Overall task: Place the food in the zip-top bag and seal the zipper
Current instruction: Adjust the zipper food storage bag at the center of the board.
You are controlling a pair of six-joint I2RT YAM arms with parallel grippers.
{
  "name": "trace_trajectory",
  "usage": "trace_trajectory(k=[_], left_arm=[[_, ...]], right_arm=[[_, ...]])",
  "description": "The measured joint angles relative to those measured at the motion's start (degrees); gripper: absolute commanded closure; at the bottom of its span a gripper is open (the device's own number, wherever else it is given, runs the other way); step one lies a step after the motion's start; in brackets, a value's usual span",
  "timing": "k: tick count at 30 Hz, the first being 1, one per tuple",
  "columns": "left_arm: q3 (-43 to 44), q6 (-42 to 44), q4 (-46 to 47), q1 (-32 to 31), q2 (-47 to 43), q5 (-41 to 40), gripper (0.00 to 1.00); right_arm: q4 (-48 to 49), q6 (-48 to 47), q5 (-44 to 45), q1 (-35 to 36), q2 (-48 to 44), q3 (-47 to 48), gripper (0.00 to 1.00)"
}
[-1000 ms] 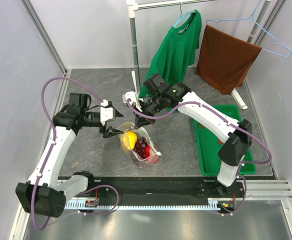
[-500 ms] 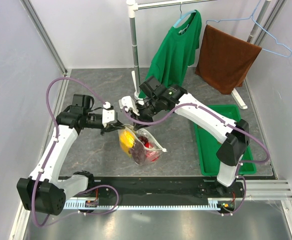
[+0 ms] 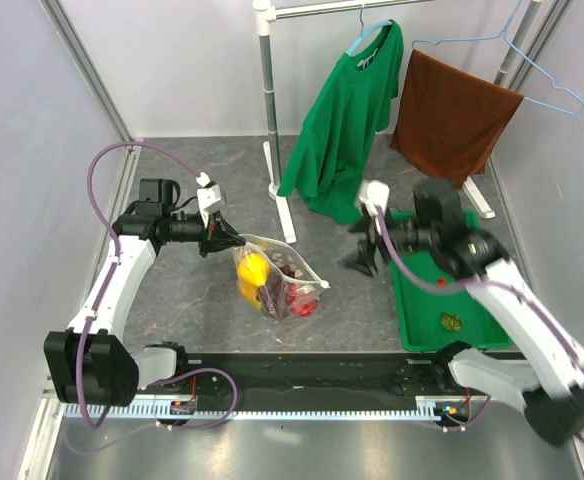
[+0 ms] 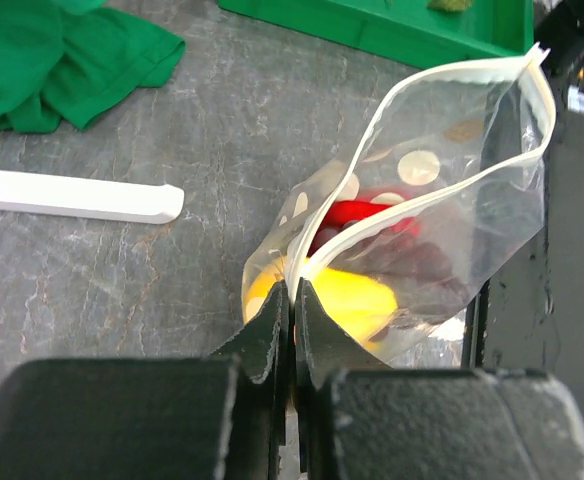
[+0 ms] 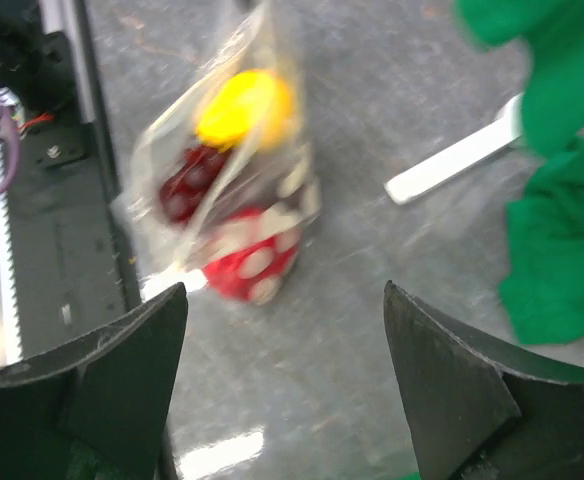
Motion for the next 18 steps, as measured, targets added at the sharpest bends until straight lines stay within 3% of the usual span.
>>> trace_trajectory(k=[3, 6, 12, 18], left_arm=[[-0.6, -4.6, 3.1, 0.7, 0.0, 0.0, 0.98], [-1.4, -8.6, 5.6, 1.5, 0.0, 0.0, 0.98], [-3.5, -14.8, 10.0, 2.7, 0.0, 0.0, 0.98], [-3.8, -17.7, 12.2, 2.9, 0.0, 0.0, 0.98]], right_arm=[[7.6, 5.4, -0.1, 1.0, -12.9, -14.1, 0.14], [14.9, 10.4, 0.1, 1.0, -19.1, -23.6, 0.17], [30.9, 23.0, 1.0, 1.2, -16.4, -34.8, 0.21], [40.7, 31.4, 1.2, 2.8, -12.4, -37.0, 0.30]])
